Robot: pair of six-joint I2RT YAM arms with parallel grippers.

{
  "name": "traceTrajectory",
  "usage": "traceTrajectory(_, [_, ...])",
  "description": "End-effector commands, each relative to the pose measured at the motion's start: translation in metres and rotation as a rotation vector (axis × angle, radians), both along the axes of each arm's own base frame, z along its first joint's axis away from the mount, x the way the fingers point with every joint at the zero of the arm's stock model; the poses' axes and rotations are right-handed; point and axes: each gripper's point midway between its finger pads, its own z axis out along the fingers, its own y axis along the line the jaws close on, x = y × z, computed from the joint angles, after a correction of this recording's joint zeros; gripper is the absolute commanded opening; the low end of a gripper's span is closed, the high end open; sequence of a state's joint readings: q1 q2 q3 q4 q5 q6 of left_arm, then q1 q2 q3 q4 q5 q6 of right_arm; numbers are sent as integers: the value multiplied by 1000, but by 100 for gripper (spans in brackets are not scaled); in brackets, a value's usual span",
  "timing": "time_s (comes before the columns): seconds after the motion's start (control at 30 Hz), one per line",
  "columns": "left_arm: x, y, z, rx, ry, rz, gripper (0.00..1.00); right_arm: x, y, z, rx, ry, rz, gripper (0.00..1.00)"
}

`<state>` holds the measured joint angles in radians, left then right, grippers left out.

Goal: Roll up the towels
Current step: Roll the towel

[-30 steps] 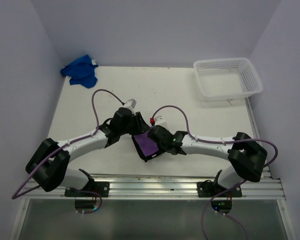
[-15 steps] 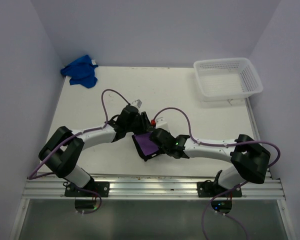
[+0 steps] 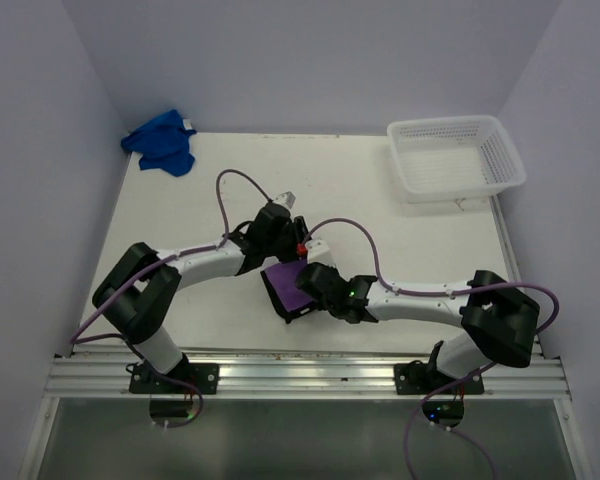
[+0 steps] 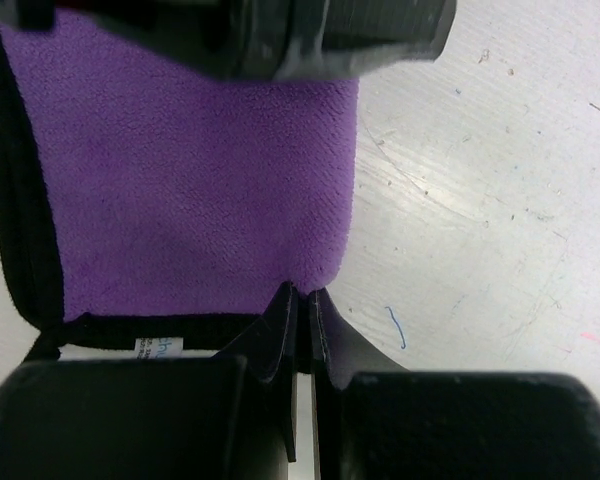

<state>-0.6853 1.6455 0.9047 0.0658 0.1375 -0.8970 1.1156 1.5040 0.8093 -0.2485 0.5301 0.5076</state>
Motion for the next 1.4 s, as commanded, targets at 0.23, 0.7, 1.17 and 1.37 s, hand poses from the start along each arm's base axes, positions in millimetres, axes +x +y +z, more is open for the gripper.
traceTrajectory(0.23, [2, 7, -1, 101, -13, 10, 49, 7, 4, 7, 16, -77, -20, 0])
traceTrajectory(0.7, [3, 0, -14, 183, 0, -11, 51, 5, 3, 5, 12, -90, -31, 0])
traceTrajectory(1.17, [8, 11, -27, 321, -11, 6, 47, 4, 3, 3, 16, -113, -57, 0])
traceTrajectory(1.37, [7, 6, -35, 357, -5, -3, 45, 4, 4, 0, 12, -114, -56, 0])
